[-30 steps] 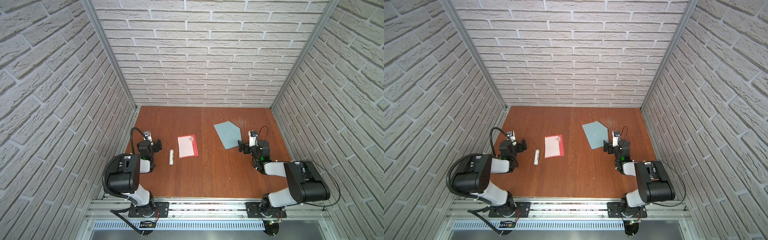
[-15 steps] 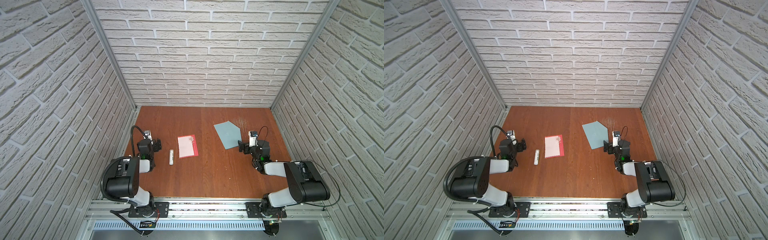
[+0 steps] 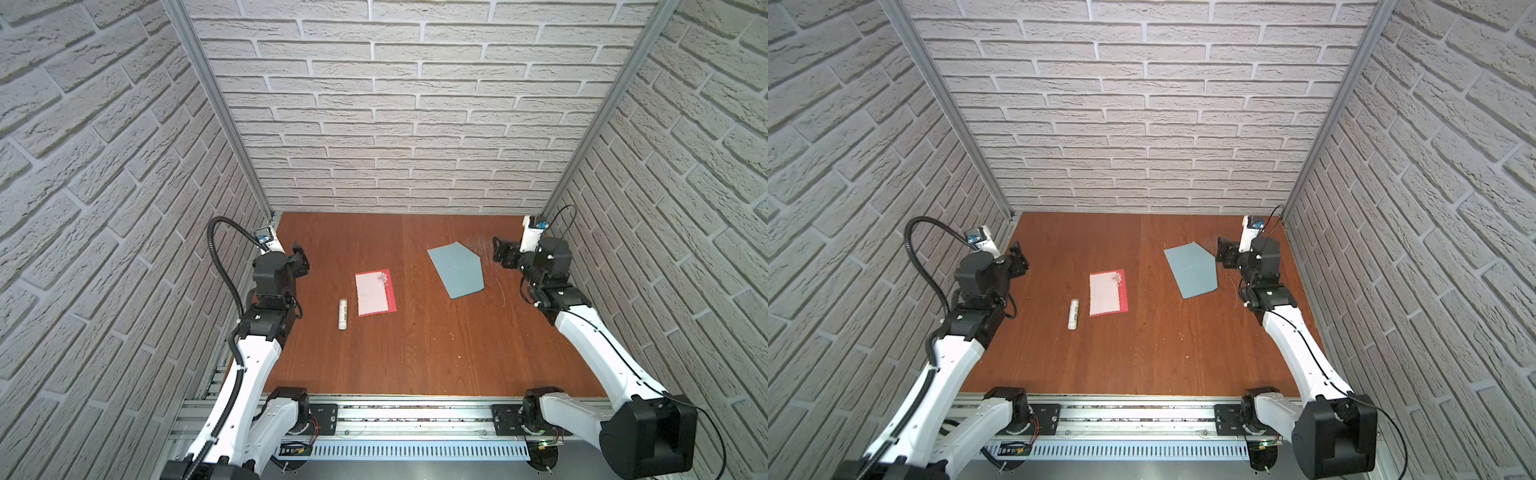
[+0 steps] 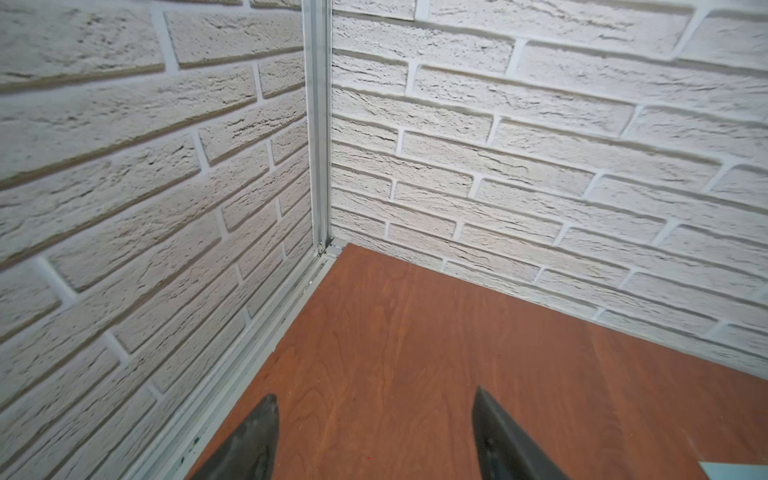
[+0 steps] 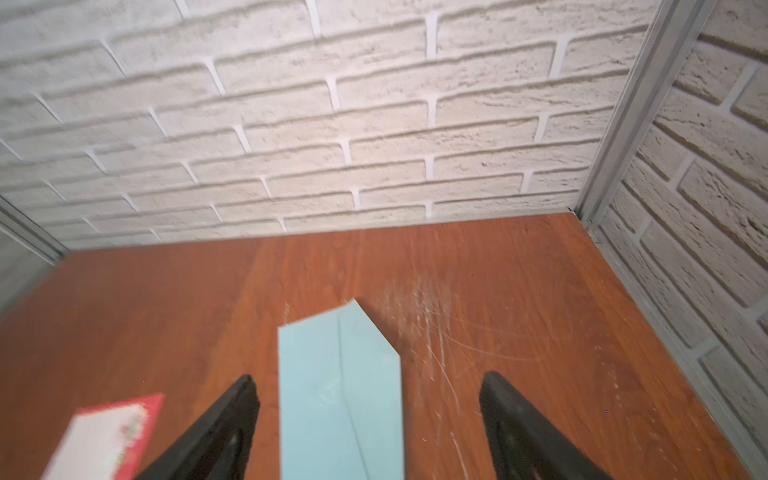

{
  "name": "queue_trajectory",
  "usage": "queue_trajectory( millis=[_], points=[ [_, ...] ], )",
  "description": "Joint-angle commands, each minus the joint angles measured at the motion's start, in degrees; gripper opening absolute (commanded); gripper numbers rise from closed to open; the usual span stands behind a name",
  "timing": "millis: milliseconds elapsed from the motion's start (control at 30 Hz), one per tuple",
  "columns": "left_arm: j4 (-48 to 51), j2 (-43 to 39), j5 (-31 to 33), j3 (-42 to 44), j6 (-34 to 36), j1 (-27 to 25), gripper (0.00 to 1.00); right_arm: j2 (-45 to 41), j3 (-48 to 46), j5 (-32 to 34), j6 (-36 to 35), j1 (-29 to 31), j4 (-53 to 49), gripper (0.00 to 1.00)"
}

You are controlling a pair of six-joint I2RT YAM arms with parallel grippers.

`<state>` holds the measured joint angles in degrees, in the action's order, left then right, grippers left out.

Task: Place the letter into the envelope and seal it
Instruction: 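Move the right gripper toward the pink letter card while the left gripper approaches it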

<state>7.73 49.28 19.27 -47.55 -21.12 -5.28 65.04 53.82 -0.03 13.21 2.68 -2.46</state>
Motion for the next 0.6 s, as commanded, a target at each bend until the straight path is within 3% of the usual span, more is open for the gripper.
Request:
queue_trajectory(
  millis=[0, 100, 267, 400, 567],
  points=[
    [18.06, -1.1, -6.44, -2.19, -5.77, -0.34, 0.72, 2.93, 3.24, -4.65, 10.7, 3.61, -23.65, 0.83],
    [22.97, -1.31, -11.26, -3.06, -7.53, -0.52, 0.71, 4.91, 3.01, -6.7, 16.12, 9.71, -24.67, 0.82],
    [22.81, 0.73, -18.08, -1.7, -10.24, -0.74, 0.72, 11.99, 3.17, -9.0, 24.02, 21.11, -20.4, 0.8],
    [20.12, 6.79, -24.19, -1.63, -12.63, -0.79, 0.72, 20.57, 7.1, -10.54, 27.92, 29.15, -16.21, 0.78],
    [15.74, 17.47, -33.23, -4.02, -14.29, -0.86, 0.7, 30.96, 12.69, -14.24, 32.16, 34.0, -12.31, 0.74]
  ],
)
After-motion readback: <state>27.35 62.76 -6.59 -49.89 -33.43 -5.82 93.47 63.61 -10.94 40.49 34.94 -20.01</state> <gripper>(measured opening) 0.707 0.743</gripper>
